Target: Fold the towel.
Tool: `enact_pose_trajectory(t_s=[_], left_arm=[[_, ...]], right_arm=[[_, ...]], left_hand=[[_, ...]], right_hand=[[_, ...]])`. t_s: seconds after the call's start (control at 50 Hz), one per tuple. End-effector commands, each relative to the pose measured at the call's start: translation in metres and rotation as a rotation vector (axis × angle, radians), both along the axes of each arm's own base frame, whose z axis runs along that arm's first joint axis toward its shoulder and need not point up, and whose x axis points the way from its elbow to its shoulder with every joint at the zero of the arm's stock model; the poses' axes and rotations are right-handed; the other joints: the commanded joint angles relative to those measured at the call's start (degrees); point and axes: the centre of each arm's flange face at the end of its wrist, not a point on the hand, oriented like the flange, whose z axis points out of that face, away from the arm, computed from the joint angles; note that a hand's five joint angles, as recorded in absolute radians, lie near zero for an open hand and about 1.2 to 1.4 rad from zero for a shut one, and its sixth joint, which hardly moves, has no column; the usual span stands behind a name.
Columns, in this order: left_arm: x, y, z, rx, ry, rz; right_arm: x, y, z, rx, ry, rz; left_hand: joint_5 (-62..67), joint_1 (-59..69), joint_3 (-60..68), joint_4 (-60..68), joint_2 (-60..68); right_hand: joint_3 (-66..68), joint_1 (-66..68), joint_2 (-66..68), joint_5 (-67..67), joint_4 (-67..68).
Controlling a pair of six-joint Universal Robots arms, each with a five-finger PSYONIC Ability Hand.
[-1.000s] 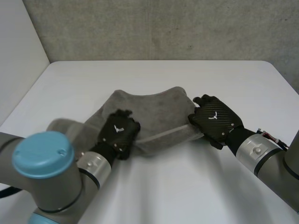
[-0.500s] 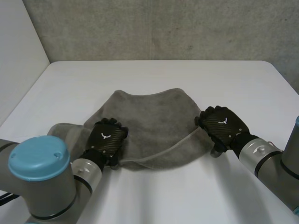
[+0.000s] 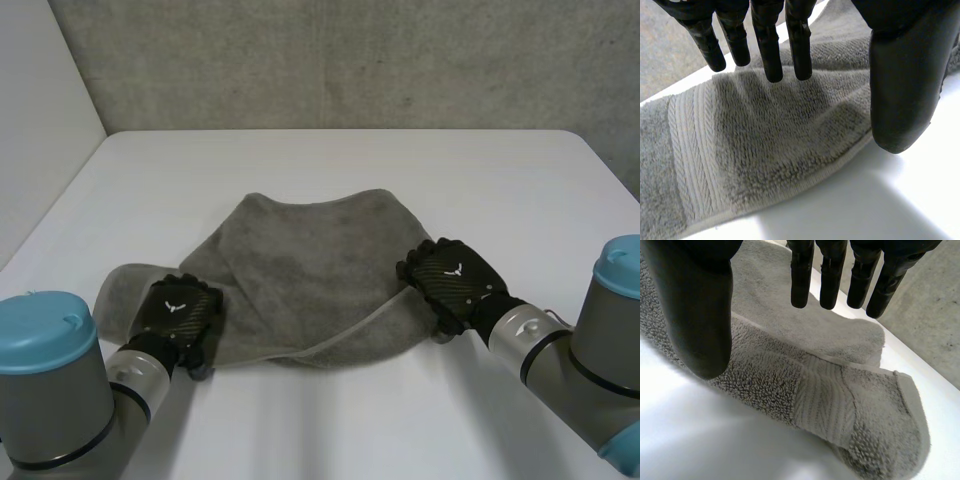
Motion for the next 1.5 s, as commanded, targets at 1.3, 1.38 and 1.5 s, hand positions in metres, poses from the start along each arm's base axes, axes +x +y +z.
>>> enact_pose_trajectory(t_s=[1.3,1.38,1.5], left_arm=[[-0.018,-0.018,-0.008,-0.015,0.011,-0.023],[-0.018,-0.023,-0.005,-0.029,0.018,-0.017],[-0.019,-0.032,0.000,-0.055,0.030,-0.007]], right_arm=[[-0.002,-0.045,0.034,0.148,-0.184,-0.135],[-0.005,-0.049,0.035,0.150,-0.204,-0.149],[-0.008,-0.055,0.039,0.164,-0.246,-0.174]], left_hand=[[0.5,-2.8,-2.4,-3.2,-1.2],[0.6,-2.7,-2.4,-3.2,-1.0],[2.8,-0.5,-2.4,-3.2,1.1]], right_hand=[[-2.9,48.8,48.9,47.7,-4.4],[-2.9,49.5,49.6,48.4,-4.4],[-2.9,49.5,49.6,48.4,-4.4]])
